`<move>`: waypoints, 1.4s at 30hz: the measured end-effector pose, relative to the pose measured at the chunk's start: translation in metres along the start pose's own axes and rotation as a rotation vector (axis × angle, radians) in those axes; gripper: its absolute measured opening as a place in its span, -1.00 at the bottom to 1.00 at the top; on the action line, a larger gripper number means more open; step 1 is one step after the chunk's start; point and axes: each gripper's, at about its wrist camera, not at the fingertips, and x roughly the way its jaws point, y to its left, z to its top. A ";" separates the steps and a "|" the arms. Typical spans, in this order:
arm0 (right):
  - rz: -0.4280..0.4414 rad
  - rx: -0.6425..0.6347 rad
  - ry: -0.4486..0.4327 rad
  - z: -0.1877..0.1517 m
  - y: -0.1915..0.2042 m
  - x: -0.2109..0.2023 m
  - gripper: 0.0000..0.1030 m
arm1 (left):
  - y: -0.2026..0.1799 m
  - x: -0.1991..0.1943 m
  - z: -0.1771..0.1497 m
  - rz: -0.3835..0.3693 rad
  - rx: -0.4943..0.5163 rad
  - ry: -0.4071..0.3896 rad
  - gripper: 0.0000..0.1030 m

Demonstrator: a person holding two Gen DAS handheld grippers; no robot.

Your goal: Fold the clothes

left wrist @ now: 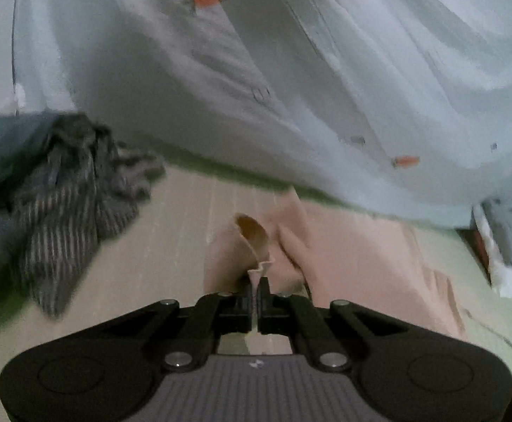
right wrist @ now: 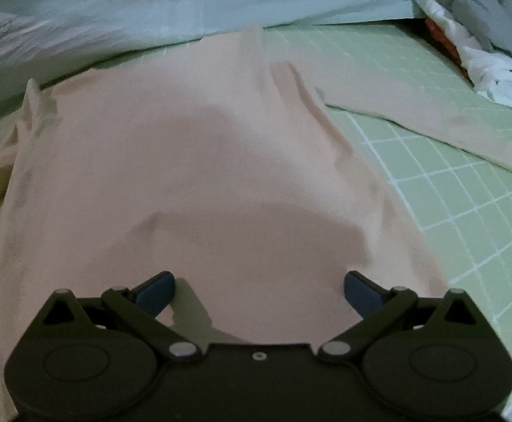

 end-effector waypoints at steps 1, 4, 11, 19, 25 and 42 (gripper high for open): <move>0.007 -0.009 0.010 -0.002 -0.004 -0.002 1.00 | -0.004 -0.002 -0.011 0.006 0.001 0.016 -0.97; 0.019 -0.016 0.021 -0.003 -0.026 -0.007 1.00 | -0.013 -0.007 -0.041 0.034 -0.004 0.060 -0.96; 0.038 -0.077 0.039 -0.003 -0.064 -0.008 1.00 | -0.022 -0.006 -0.092 0.134 -0.122 0.158 -0.93; 0.074 -0.152 0.062 -0.004 -0.092 -0.002 1.00 | -0.034 -0.019 -0.110 0.188 -0.187 0.135 -0.08; 0.088 -0.145 0.063 -0.005 -0.100 -0.002 1.00 | -0.017 -0.025 -0.100 0.278 -0.335 0.050 0.28; 0.002 0.008 0.066 -0.016 -0.092 -0.010 1.00 | 0.027 0.009 -0.082 0.293 -0.379 0.164 -0.96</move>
